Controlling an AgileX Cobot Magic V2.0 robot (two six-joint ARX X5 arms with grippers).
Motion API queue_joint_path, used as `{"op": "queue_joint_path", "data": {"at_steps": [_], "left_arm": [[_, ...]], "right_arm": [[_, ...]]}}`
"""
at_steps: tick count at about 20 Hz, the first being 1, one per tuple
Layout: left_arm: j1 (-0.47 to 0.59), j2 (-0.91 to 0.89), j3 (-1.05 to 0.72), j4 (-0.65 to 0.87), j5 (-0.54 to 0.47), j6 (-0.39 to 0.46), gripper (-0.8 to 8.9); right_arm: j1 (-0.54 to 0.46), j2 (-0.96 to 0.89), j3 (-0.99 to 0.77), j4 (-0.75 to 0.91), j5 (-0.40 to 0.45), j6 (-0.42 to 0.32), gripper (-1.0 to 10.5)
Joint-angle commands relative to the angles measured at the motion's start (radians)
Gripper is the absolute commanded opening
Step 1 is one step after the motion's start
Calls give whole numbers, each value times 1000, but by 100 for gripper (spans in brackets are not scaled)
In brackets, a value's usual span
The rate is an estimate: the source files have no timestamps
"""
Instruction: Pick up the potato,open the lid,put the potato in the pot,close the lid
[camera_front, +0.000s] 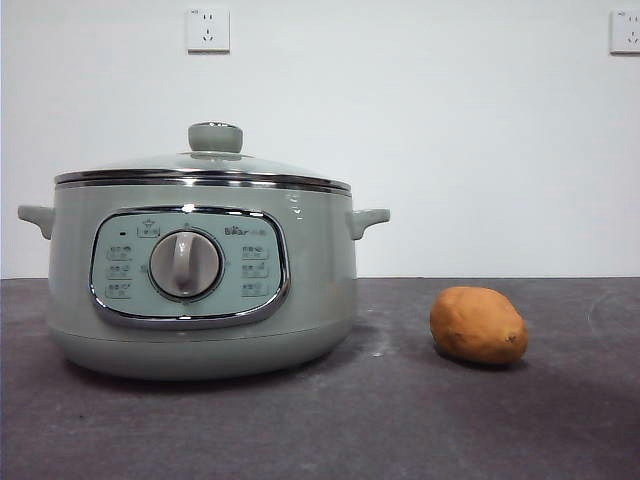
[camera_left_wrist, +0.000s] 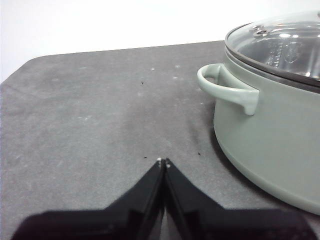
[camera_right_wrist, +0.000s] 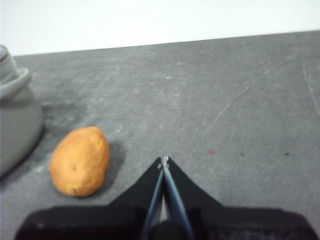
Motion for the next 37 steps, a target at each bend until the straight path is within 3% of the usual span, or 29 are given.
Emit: {"op": "queue_joint_path", "data": {"at_steps": [1,4,9,17,23,30,33,37], "left_arm": [[3,-3,-15,4,14,-88,-3],[3,-3,-15,5,58,-251,-3],[3,-3,-15,11,79,-427,-3],[3,-3,-9,11,133,-449,-6],[3,8,71,-76,186,-451,-6],[3,102,217,-127,237,-448,-6],[3,190,302,-131,263,-442,-6],[3,381,455,-134,414,-376,-5]], "right_arm": [[2,0,-10,-12,-1,175,1],[2,0,-10,-12,-1,288,1],[2,0,-10,-12,-2,310,1],[2,17,0,-28,-25,370,-4],[2,96,82,-98,-106,372,-9],[2,264,251,-167,-134,352,-9],[2,368,350,-184,-153,304,-8],[2,531,500,-185,-245,209,-7]]}}
